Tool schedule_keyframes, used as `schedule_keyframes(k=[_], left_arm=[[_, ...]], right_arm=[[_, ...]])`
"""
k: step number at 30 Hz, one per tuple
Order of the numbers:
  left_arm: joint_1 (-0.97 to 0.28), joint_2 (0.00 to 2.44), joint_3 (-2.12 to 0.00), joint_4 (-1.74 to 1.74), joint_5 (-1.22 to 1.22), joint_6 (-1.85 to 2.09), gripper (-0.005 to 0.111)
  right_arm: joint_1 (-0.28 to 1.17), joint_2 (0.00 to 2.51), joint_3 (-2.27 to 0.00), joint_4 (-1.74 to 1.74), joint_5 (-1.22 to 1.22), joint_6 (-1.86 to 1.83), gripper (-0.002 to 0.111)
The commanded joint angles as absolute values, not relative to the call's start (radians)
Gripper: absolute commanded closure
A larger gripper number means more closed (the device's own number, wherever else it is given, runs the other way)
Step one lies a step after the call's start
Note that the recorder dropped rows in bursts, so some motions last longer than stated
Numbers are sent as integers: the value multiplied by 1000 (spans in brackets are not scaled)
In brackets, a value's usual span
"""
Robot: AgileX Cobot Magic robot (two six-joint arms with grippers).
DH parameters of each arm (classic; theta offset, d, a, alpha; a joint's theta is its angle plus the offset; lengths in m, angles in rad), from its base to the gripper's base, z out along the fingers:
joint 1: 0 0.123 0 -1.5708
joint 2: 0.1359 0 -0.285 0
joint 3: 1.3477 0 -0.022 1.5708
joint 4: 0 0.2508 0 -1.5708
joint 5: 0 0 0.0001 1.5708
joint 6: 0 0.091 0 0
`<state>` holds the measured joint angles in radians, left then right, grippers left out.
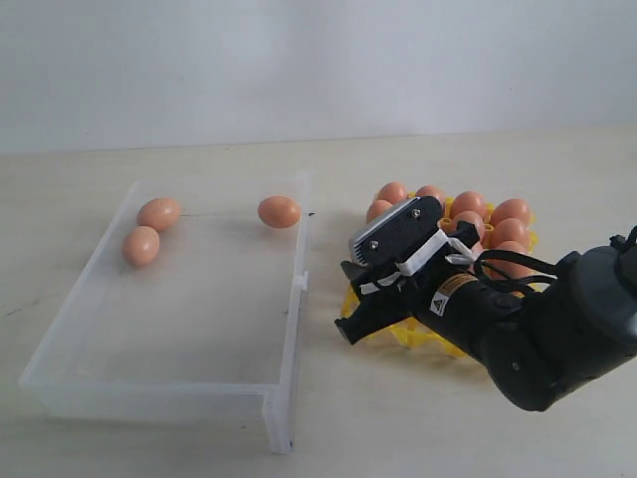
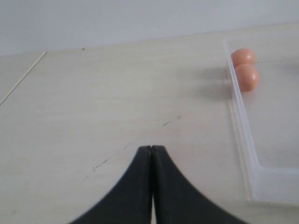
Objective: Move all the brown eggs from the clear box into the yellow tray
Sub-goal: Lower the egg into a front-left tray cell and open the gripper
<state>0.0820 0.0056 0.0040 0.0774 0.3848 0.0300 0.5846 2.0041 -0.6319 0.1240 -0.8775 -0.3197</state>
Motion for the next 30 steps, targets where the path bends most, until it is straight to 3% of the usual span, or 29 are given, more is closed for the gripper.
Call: schedule_keyframes(k=[1, 13, 17, 23, 26, 30], left_arm=[[76, 0, 0, 75, 379, 30, 107], [76, 0, 0, 75, 379, 30, 107], [76, 0, 0, 75, 379, 30, 107], [76, 0, 0, 75, 379, 30, 107], [76, 0, 0, 75, 379, 30, 107], [76, 0, 0, 75, 379, 30, 107]], right_arm=[[580, 2002, -636, 124, -866, -339, 108], [580, 2002, -636, 122, -869, -339, 106], [580, 2002, -636, 122, -877, -337, 92], [580, 1981, -636, 135, -888, -330, 60], [580, 1978, -636, 170, -888, -330, 52], [580, 1978, -636, 177, -876, -330, 51]])
